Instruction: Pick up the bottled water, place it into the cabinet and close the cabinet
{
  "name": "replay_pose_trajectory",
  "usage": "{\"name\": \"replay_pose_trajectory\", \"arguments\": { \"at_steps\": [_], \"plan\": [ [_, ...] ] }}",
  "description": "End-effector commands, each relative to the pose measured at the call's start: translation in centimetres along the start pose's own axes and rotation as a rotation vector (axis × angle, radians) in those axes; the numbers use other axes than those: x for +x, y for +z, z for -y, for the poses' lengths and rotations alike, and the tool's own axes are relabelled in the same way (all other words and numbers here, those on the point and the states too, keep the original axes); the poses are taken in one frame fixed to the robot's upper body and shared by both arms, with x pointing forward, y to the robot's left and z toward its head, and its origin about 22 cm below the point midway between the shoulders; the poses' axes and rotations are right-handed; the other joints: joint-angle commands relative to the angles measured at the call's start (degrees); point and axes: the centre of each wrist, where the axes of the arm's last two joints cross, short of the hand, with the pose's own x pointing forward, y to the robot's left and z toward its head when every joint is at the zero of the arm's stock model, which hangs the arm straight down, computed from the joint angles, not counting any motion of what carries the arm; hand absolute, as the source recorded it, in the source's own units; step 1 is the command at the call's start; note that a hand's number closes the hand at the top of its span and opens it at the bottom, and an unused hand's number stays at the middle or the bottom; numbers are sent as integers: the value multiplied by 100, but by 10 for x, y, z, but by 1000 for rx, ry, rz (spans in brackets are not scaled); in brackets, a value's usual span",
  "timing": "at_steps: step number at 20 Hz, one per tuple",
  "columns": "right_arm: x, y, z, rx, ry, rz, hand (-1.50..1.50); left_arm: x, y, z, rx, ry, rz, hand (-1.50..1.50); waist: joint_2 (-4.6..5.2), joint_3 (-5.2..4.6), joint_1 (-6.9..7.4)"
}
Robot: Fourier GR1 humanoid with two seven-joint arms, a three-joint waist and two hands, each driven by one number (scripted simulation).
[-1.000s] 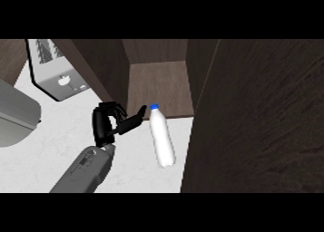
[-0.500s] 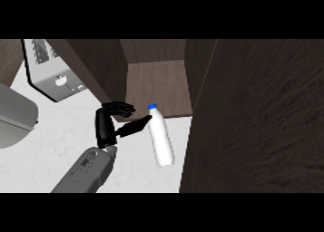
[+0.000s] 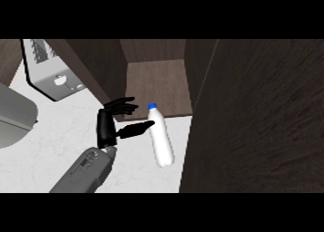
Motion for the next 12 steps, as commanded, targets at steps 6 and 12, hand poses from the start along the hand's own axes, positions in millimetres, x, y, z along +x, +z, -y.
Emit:
{"name": "replay_pose_trajectory", "arguments": {
  "at_steps": [6, 12],
  "plan": [
    [-2, -3, 0, 7, 4, 4, -150, 95, -36, 49, -273, 346, 166, -150, 66, -74, -161],
    [14, 11, 3, -28, 24, -5, -150, 108, -54, 52, -342, 493, 180, -150, -1, -62, 104]
  ]
}}
